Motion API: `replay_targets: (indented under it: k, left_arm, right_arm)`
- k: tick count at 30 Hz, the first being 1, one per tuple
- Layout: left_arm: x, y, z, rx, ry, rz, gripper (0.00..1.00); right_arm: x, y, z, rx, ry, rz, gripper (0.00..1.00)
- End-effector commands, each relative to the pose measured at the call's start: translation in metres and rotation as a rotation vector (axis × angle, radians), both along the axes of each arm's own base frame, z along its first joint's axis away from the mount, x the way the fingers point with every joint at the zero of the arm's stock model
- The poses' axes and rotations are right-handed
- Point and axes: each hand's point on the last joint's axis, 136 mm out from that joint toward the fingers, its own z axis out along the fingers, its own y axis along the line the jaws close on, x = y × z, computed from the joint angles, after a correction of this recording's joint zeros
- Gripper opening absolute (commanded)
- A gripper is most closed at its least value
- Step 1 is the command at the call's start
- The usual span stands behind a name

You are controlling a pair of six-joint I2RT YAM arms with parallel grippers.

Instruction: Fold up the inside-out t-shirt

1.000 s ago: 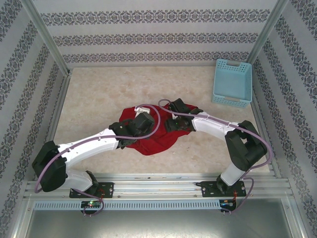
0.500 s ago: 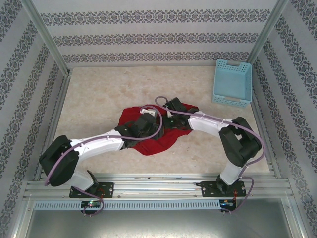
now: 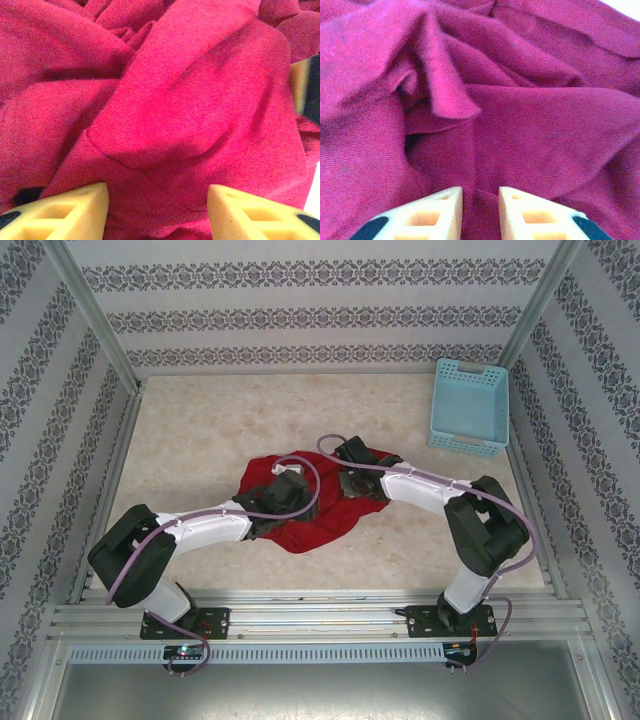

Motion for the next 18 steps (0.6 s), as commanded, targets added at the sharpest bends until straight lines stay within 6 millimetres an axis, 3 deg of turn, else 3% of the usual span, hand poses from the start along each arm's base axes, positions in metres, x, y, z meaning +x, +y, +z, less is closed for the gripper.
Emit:
replay_targets:
  k: [1, 4, 12, 18]
  left_arm:
    - [0.003, 0.01, -0.005, -0.001, -0.007, 0.042, 0.54]
    - [0.003, 0.011, -0.004, -0.002, -0.008, 0.042, 0.55]
    - [0.003, 0.02, -0.004, 0.011, -0.01, 0.054, 0.54]
    - [0.001, 0.028, -0.008, 0.014, -0.002, 0.067, 0.54]
  right_arm:
    - [-0.004, 0.002, 0.031, 0.072, -0.061, 0.039, 0.29]
    - [-0.011, 0.022, 0.04, 0.159, -0.065, 0.109, 0.29]
    - [-0.012, 0.042, 0.02, 0.209, 0.031, 0.156, 0.2]
    - [-0.008, 0.063, 0.012, 0.285, 0.089, 0.184, 0.34]
